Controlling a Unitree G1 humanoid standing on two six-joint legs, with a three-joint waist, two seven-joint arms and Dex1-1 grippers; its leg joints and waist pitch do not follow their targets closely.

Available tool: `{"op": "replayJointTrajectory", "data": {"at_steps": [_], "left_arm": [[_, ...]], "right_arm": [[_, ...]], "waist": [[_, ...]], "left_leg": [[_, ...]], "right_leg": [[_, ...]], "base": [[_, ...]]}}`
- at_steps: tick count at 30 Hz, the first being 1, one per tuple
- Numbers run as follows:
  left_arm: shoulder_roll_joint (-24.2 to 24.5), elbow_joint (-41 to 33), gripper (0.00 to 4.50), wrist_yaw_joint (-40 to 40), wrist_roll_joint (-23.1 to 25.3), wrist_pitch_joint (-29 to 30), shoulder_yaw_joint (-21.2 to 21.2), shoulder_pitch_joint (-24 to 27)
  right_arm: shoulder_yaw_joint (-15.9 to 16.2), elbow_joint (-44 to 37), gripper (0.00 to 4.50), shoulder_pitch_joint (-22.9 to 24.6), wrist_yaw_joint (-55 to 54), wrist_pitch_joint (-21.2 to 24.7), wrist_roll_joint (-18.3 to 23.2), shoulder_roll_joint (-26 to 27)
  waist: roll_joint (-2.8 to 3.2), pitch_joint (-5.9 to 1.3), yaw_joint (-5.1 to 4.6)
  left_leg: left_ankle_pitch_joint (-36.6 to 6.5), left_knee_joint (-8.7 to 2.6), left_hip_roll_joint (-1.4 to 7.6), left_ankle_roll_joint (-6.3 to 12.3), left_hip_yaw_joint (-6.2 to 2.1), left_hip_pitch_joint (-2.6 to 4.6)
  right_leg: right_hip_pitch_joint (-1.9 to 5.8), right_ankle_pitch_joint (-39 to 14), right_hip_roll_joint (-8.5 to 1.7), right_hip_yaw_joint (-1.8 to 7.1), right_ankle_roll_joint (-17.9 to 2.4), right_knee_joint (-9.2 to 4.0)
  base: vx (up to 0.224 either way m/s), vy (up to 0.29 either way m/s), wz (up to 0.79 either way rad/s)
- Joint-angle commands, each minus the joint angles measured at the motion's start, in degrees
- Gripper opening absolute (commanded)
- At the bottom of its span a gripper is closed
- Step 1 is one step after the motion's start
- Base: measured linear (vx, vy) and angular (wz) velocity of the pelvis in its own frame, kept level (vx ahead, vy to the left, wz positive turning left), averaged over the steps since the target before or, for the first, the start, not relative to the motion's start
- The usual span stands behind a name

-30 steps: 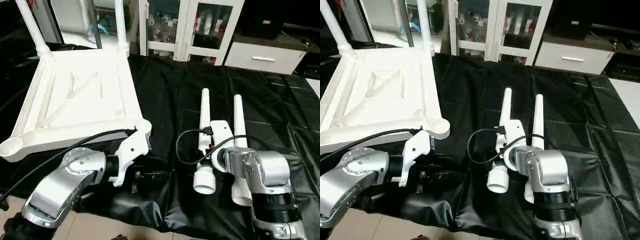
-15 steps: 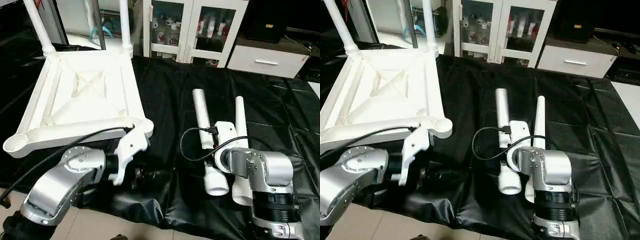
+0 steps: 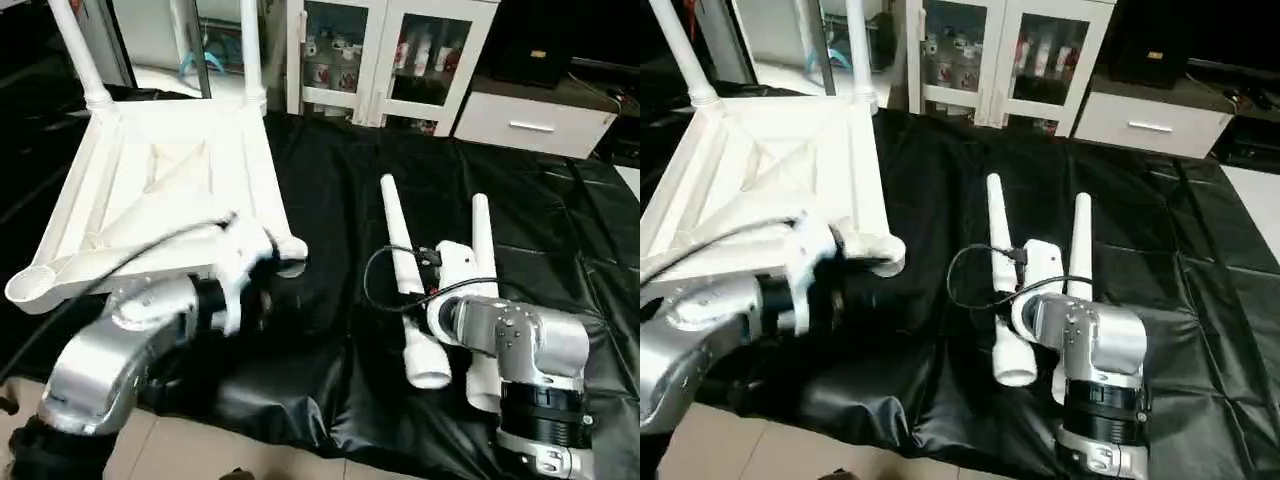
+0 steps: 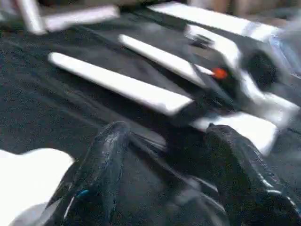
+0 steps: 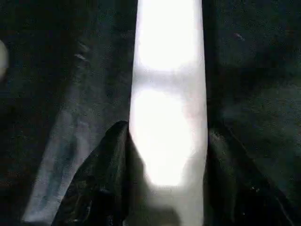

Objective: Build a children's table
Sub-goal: Pick table leg

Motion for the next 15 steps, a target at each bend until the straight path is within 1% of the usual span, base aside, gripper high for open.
{"op": "replayJointTrajectory", "data": {"at_steps": [1,2,3,4,5,6,7,8,9,10,11,12,13,14,15], "left_arm": [[-1.59,3.48,2.93,5.31,1.64,-1.07,2.60,-3.06],[-1.59,3.48,2.93,5.31,1.64,-1.07,2.60,-3.06],[-2.37,4.71,2.93,6.74,1.82,-1.50,3.29,-4.21],[-4.46,7.36,2.93,9.81,0.81,-0.39,5.62,-6.88],[-5.96,9.22,3.11,11.93,0.06,0.48,7.28,-8.74],[-7.96,11.11,3.22,13.58,-2.42,3.41,9.65,-11.05],[-9.61,12.37,3.29,14.38,-4.78,5.57,11.29,-12.81],[-10.61,12.94,3.32,14.05,-6.59,6.54,11.89,-13.93],[-11.85,13.60,3.32,13.44,-8.15,6.52,12.01,-15.34],[-13.09,14.03,3.55,13.11,-9.65,6.95,12.34,-16.44],[-14.33,14.43,3.55,12.91,-11.26,7.73,12.81,-17.51],[-14.66,14.54,3.67,12.93,-11.62,7.84,12.93,-17.81],[-16.41,15.35,3.76,13.54,-13.22,8.18,13.70,-19.53],[-17.34,15.95,3.82,14.13,-14.18,8.67,14.28,-20.60],[-18.33,16.67,3.93,14.86,-15.02,9.43,15.08,-21.76]], "right_arm": [[-2.84,-3.49,1.82,-2.95,1.76,-3.09,3.48,0.24],[-2.84,-3.49,1.82,-2.95,1.76,-3.09,3.48,0.24],[-3.87,-3.97,1.82,-3.55,2.46,-3.68,4.66,0.46],[-2.54,-5.67,1.82,-3.47,6.58,-5.20,6.69,-1.44],[-1.45,-6.79,1.82,-3.37,9.57,-6.28,8.02,-2.87],[-1.99,-7.58,1.82,-3.65,12.18,-6.45,9.88,-4.10],[-3.18,-8.07,1.81,-3.89,14.47,-6.14,11.94,-4.88],[-4.58,-8.40,1.81,-3.95,16.18,-6.35,13.61,-5.32],[-5.36,-8.56,1.81,-3.63,18.80,-6.70,15.24,-6.68],[-5.63,-8.85,1.81,-3.07,21.25,-6.52,16.83,-7.88],[-5.88,-9.12,1.81,-2.55,23.61,-6.05,18.42,-9.00],[-6.09,-9.14,1.81,-2.47,24.13,-5.94,18.83,-9.21],[-6.87,-9.31,1.81,-1.91,26.56,-5.59,20.74,-10.50],[-6.91,-9.55,1.81,-1.59,27.83,-5.38,21.60,-11.35],[-6.97,-9.76,1.81,-1.30,28.92,-5.40,22.55,-12.11]], "waist": [[0.65,-3.79,0.10],[0.60,-3.79,0.15],[0.79,-3.81,0.24],[1.06,-3.84,0.16],[0.88,-3.99,0.48],[0.94,-4.08,0.61],[0.69,-4.23,0.83],[0.57,-4.25,1.06],[0.36,-4.28,1.12],[0.37,-4.33,1.50],[0.26,-4.37,1.65],[0.34,-4.45,1.87],[0.09,-4.39,1.87],[0.03,-4.40,2.18],[-0.05,-4.36,2.24]], "left_leg": [[-7.97,-4.63,4.27,-3.51,-1.86,0.67],[-7.07,-4.73,4.24,-3.24,-1.90,0.42],[-6.81,-4.66,4.33,-3.27,-1.96,0.50],[-7.29,-4.58,4.18,-3.24,-1.79,0.47],[-6.79,-4.39,4.26,-2.97,-1.78,0.60],[-6.07,-4.35,4.30,-2.80,-1.87,0.40],[-4.58,-4.12,4.28,-2.10,-1.81,0.31],[-3.23,-4.08,4.37,-1.15,-1.96,0.11],[-2.84,-4.02,4.31,-0.66,-1.83,0.07],[-2.19,-3.84,4.30,0.11,-1.71,0.07],[-1.49,-3.76,4.29,0.70,-1.63,-0.11],[-1.53,-3.59,4.36,0.89,-1.58,0.04],[-1.41,-3.60,4.31,1.67,-1.52,-0.15],[-1.56,-3.52,4.48,2.15,-1.55,-0.01],[-1.33,-3.53,4.38,2.41,-1.54,-0.19]], "right_leg": [[2.55,-9.72,-6.21,4.69,-6.14,-4.73],[2.76,-9.06,-6.15,4.68,-6.03,-4.62],[2.69,-8.69,-6.26,4.65,-6.06,-4.55],[2.76,-7.93,-5.96,4.60,-6.00,-4.64],[2.88,-6.41,-6.07,4.61,-6.24,-4.49],[3.14,-5.16,-6.19,4.62,-6.64,-4.27],[3.33,-2.52,-6.25,4.59,-7.69,-3.92],[3.30,-0.78,-6.39,4.55,-8.74,-3.82],[3.32,-0.34,-6.36,4.51,-9.27,-3.73],[3.36,-0.03,-6.47,4.48,-10.15,-3.79],[3.51,0.57,-6.45,4.46,-10.69,-3.71],[3.42,0.74,-6.55,4.44,-11.17,-3.61],[3.51,0.57,-6.47,4.40,-11.57,-3.75],[3.39,-0.13,-6.59,4.38,-11.68,-3.87],[3.54,-0.42,-6.58,4.35,-11.64,-3.93]], "base": [[0.000,0.000,0.00],[0.000,0.000,0.00],[0.000,0.000,0.00],[0.000,0.000,0.00],[0.000,0.000,0.00],[0.000,0.000,0.00],[0.000,0.000,0.00],[0.000,0.000,0.00],[0.000,0.000,0.00],[0.000,0.000,0.00],[0.000,0.000,0.00],[0.000,0.000,0.00],[0.000,0.000,0.00],[0.000,0.000,0.00],[0.000,0.000,0.00]]}}
